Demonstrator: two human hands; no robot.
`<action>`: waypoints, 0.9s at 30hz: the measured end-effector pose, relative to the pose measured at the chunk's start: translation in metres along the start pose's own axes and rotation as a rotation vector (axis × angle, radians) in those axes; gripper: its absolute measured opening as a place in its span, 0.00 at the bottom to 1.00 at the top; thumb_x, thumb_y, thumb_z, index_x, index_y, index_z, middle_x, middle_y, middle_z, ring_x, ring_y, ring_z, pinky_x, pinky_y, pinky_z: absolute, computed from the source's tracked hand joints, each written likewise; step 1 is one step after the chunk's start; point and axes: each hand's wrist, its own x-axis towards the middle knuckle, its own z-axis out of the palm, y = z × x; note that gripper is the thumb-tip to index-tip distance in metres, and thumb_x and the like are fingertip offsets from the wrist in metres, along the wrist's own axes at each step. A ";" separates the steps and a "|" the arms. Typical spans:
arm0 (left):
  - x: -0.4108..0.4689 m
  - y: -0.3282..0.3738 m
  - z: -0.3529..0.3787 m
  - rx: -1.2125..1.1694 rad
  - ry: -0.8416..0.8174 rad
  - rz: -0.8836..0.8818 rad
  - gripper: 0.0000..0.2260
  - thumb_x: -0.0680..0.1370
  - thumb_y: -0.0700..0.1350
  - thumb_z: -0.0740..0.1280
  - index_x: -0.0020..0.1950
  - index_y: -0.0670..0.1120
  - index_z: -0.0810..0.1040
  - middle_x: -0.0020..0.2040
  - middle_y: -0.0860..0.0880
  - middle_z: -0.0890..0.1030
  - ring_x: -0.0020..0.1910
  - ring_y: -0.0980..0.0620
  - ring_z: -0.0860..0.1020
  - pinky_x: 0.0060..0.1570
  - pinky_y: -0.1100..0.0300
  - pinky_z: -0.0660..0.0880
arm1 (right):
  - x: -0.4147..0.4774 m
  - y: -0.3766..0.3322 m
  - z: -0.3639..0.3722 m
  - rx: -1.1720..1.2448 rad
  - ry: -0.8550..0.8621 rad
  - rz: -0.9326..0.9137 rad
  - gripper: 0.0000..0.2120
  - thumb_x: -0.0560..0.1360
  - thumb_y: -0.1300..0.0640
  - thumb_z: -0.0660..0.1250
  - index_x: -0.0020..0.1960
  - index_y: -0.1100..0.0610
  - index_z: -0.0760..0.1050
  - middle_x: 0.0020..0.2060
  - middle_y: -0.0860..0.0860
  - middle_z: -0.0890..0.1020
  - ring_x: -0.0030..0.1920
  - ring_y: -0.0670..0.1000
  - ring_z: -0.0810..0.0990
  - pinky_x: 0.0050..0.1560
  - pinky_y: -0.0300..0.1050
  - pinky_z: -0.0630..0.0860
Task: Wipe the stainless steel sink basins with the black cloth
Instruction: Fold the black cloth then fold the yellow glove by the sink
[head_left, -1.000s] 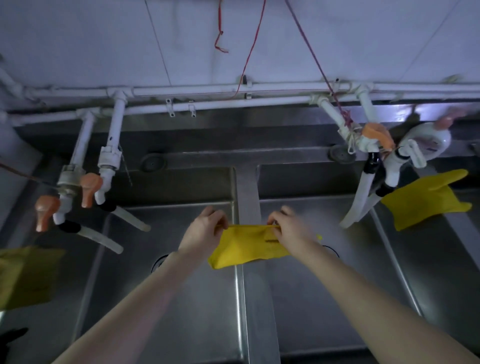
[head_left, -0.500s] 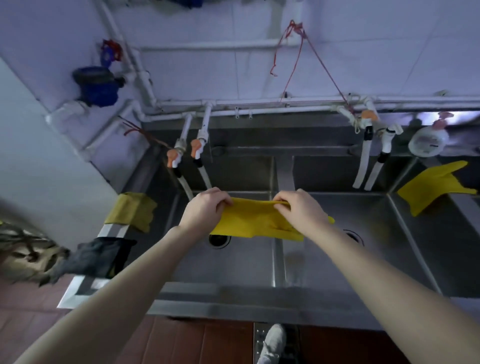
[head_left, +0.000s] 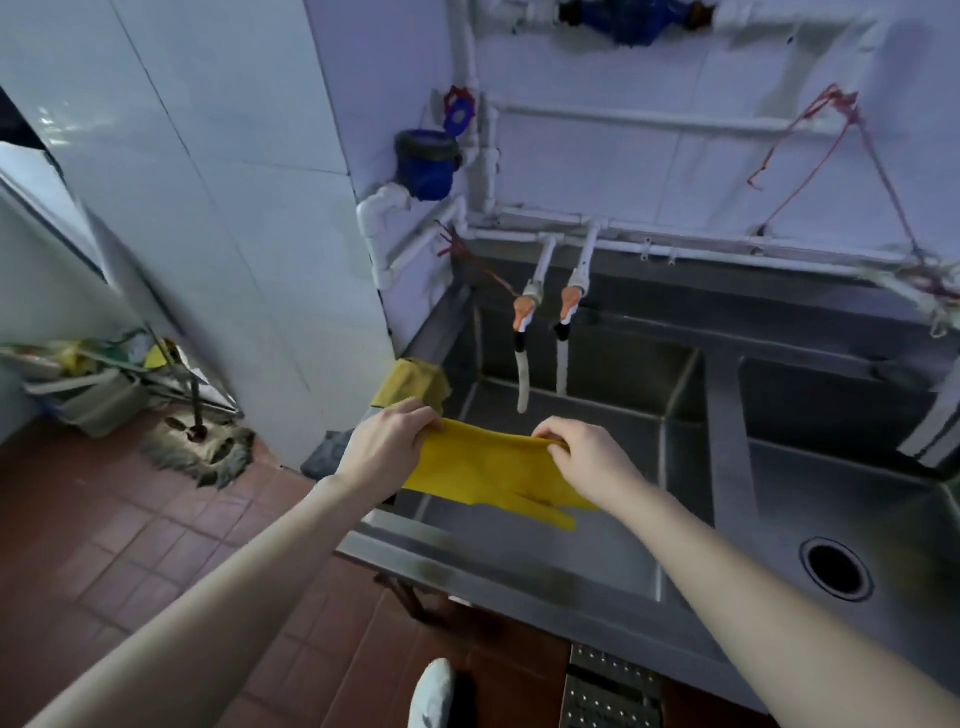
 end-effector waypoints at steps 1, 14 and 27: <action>0.002 -0.017 -0.002 0.009 -0.004 -0.015 0.11 0.76 0.38 0.61 0.51 0.52 0.78 0.49 0.50 0.78 0.43 0.43 0.78 0.39 0.52 0.76 | 0.013 -0.008 0.009 0.009 -0.004 -0.006 0.10 0.78 0.57 0.58 0.51 0.44 0.75 0.50 0.45 0.80 0.50 0.48 0.77 0.49 0.49 0.77; 0.100 -0.231 0.018 0.043 -0.320 -0.025 0.13 0.77 0.37 0.58 0.52 0.53 0.76 0.48 0.50 0.76 0.43 0.43 0.77 0.36 0.52 0.74 | 0.188 -0.071 0.132 0.068 -0.144 0.141 0.11 0.78 0.58 0.57 0.50 0.45 0.75 0.48 0.50 0.79 0.47 0.52 0.77 0.45 0.50 0.77; 0.111 -0.261 0.093 0.035 -0.420 -0.028 0.19 0.76 0.49 0.65 0.66 0.53 0.72 0.72 0.47 0.66 0.69 0.43 0.64 0.63 0.47 0.68 | 0.221 -0.064 0.195 -0.119 -0.227 0.248 0.28 0.79 0.51 0.61 0.76 0.47 0.55 0.73 0.48 0.62 0.69 0.55 0.64 0.68 0.52 0.64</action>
